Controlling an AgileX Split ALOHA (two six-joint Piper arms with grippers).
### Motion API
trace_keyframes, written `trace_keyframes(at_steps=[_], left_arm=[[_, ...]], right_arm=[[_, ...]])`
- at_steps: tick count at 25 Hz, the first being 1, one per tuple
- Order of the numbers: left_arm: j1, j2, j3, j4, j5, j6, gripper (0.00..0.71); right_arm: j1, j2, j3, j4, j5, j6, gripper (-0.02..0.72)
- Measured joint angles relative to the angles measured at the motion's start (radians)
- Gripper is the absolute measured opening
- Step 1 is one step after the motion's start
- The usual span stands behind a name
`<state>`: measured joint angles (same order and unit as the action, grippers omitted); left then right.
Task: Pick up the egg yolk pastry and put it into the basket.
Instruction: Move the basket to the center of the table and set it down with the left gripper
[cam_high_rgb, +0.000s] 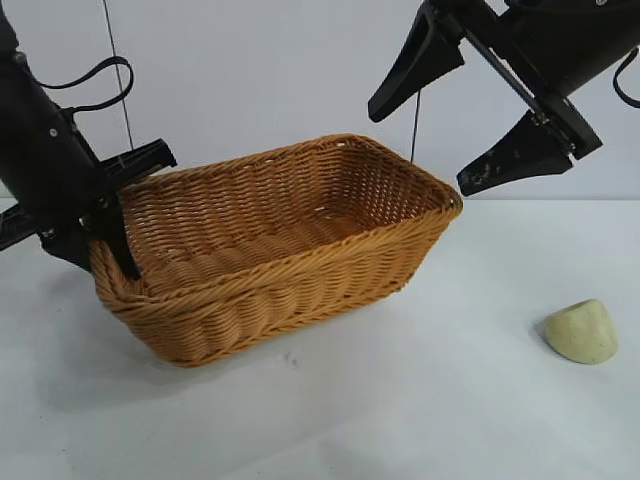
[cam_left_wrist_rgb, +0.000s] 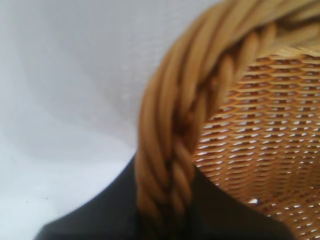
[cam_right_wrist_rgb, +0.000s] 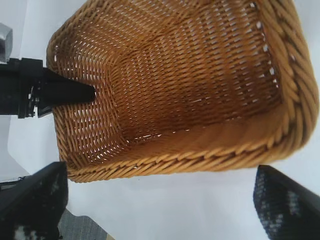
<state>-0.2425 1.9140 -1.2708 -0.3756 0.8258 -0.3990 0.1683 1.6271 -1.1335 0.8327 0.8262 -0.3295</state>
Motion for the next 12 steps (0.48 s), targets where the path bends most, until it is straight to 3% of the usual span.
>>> trace_keyframes(at_steps=[12], left_arm=[[-0.015, 0.110, -0.259, 0.052, 0.206, 0.214, 0.141]], right_arm=[[0.000, 0.000, 0.000, -0.002, 0.005, 0.000, 0.695]])
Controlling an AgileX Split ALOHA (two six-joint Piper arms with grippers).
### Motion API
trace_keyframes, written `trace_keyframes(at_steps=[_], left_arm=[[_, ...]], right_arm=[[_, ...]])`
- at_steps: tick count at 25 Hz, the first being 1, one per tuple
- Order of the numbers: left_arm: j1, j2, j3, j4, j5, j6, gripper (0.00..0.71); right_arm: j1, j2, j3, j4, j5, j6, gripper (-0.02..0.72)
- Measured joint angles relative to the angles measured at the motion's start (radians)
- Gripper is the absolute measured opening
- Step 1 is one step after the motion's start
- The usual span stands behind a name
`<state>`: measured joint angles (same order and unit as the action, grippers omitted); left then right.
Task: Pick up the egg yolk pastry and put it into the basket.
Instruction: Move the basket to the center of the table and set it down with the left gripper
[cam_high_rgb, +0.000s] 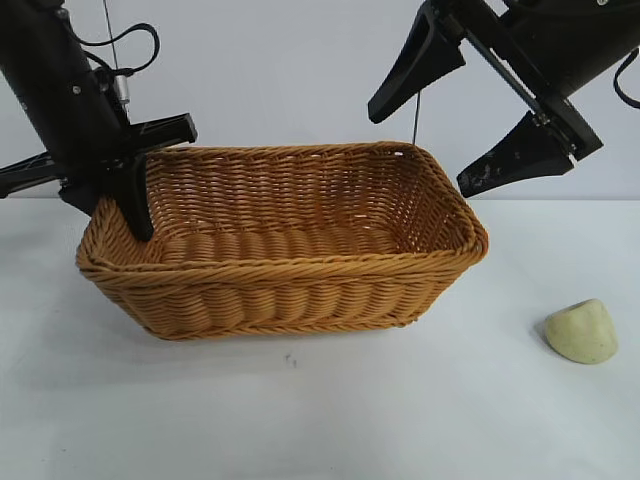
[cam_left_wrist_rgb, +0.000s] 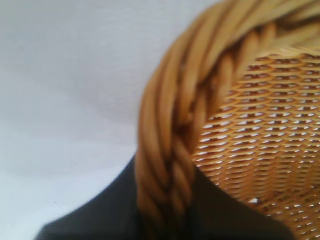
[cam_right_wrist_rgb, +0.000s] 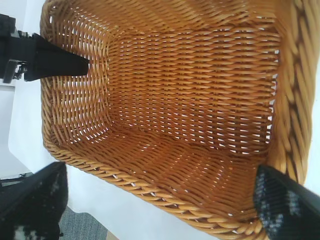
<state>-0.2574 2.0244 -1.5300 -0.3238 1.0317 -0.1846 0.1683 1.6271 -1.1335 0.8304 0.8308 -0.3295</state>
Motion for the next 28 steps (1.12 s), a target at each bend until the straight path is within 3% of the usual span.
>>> trace_keyframes(at_steps=[22, 24, 28], left_arm=[[-0.007, 0.150, -0.021, -0.008, -0.061, 0.053, 0.148], [-0.007, 0.153, -0.021, -0.012, -0.061, 0.055, 0.213], [-0.007, 0.161, -0.021, -0.012, -0.061, 0.055, 0.504]], right_arm=[[0.000, 0.000, 0.000, -0.001, 0.000, 0.000, 0.695], [0.000, 0.000, 0.000, -0.001, 0.000, 0.000, 0.695], [0.000, 0.000, 0.000, -0.001, 0.000, 0.000, 0.695]])
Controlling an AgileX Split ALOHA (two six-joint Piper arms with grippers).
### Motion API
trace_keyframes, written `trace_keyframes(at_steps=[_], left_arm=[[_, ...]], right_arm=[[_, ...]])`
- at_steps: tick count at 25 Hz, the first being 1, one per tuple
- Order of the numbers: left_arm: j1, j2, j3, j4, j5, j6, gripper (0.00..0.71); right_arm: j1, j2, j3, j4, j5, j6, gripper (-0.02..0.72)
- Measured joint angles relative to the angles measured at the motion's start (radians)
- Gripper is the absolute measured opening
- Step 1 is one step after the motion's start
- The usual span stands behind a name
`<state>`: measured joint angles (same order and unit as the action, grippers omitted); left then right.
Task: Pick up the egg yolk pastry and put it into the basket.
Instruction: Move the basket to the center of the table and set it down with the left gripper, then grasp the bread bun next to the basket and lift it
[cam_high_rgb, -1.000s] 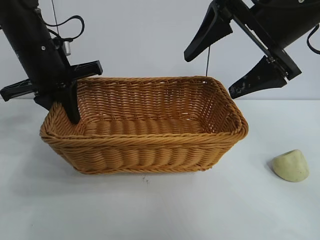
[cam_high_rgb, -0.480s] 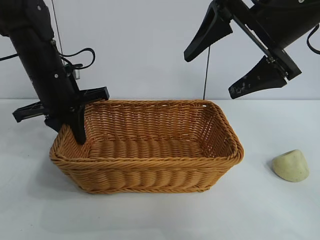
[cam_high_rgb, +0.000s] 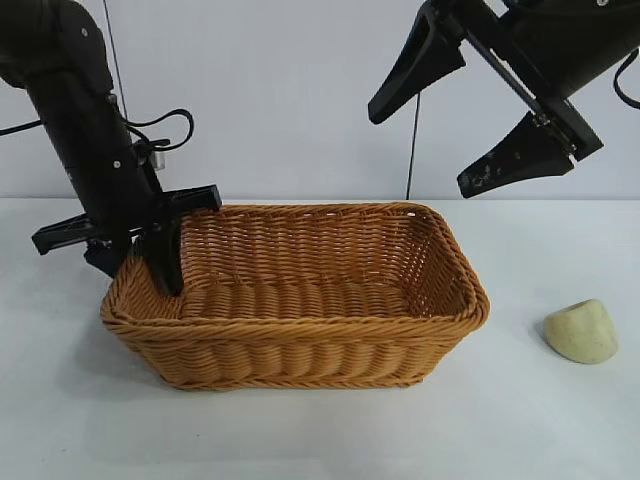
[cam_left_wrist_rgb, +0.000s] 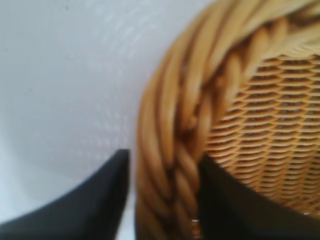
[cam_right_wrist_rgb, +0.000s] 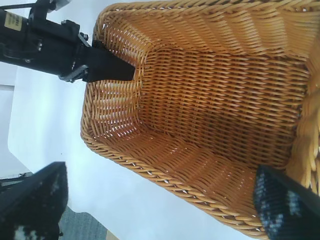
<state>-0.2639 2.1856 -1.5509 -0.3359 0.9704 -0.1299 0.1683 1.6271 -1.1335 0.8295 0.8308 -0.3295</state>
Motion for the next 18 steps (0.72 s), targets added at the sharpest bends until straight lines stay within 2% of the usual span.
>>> trace_keyframes(at_steps=[2, 5, 9, 12, 14, 18], left_arm=[[0.000, 0.000, -0.005, 0.000, 0.008, 0.000, 0.613], [0.000, 0.000, -0.040, 0.000, 0.056, 0.001, 0.675], [0.000, -0.011, -0.123, 0.010, 0.157, 0.019, 0.690], [-0.001, -0.047, -0.192, 0.087, 0.217, 0.026, 0.694], [-0.001, -0.074, -0.233, 0.150, 0.229, 0.026, 0.695], [0.004, -0.112, -0.285, 0.192, 0.237, 0.026, 0.695]], right_arm=[[0.000, 0.000, 0.000, 0.000, 0.000, 0.000, 0.695], [0.000, 0.000, 0.000, 0.000, 0.001, 0.000, 0.695], [0.000, 0.000, 0.000, 0.000, 0.003, 0.000, 0.695], [0.000, 0.000, 0.000, 0.000, 0.004, 0.000, 0.695], [0.000, 0.000, 0.000, 0.000, 0.004, 0.000, 0.695], [0.000, 0.000, 0.000, 0.000, 0.004, 0.000, 0.695]])
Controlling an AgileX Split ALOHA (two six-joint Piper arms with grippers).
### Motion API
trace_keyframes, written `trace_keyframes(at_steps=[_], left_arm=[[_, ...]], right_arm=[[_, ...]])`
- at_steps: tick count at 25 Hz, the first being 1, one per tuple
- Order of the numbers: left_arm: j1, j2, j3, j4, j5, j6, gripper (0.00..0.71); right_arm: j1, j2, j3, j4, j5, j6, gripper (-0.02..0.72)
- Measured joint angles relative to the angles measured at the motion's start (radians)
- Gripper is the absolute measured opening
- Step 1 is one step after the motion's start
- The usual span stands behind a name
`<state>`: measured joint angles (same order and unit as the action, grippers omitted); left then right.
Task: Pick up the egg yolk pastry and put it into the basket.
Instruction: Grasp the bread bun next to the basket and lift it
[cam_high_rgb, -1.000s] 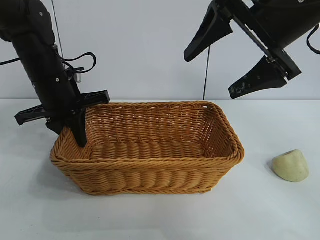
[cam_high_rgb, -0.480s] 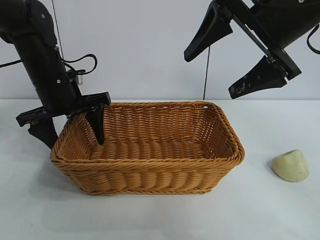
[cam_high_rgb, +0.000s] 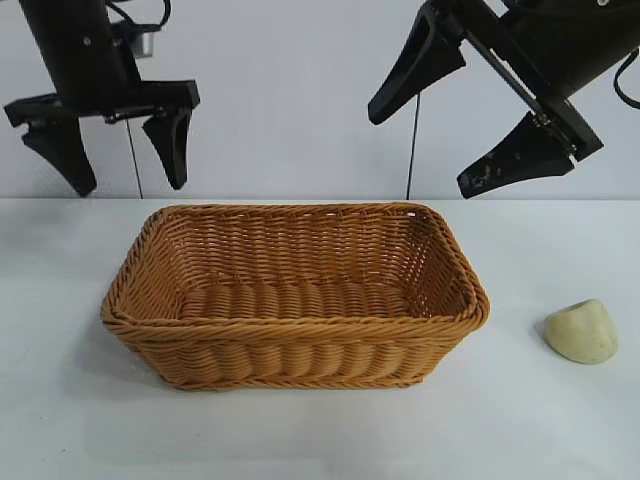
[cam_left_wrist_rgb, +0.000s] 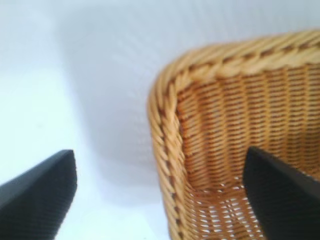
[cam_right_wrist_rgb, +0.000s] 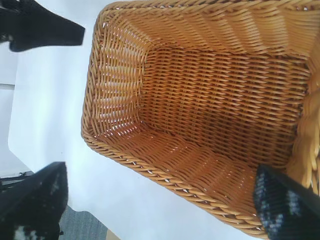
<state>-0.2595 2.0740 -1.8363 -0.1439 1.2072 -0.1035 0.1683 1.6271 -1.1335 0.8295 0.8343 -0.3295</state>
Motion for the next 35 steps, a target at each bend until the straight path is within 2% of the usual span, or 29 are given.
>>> trace_keyframes(at_steps=[4, 12, 15, 18, 23, 35], left_arm=[[0.031, -0.005, -0.012, 0.004, 0.003, 0.004, 0.695], [0.186, -0.004, -0.012, 0.013, 0.004, 0.018, 0.695], [0.217, -0.008, -0.005, 0.014, 0.004, 0.019, 0.695], [0.220, -0.033, 0.040, 0.013, 0.004, 0.039, 0.695], [0.220, -0.148, 0.187, 0.019, 0.004, 0.082, 0.694], [0.220, -0.626, 0.593, 0.059, 0.006, 0.088, 0.694]], right_arm=[[0.000, 0.000, 0.000, 0.000, 0.004, 0.000, 0.695], [0.000, 0.000, 0.000, -0.002, 0.012, 0.000, 0.695], [0.000, 0.000, 0.000, -0.004, 0.012, 0.000, 0.695], [0.000, 0.000, 0.000, -0.004, 0.013, 0.000, 0.695], [0.000, 0.000, 0.000, -0.004, 0.013, 0.000, 0.695], [0.000, 0.000, 0.000, -0.008, 0.014, 0.000, 0.695]])
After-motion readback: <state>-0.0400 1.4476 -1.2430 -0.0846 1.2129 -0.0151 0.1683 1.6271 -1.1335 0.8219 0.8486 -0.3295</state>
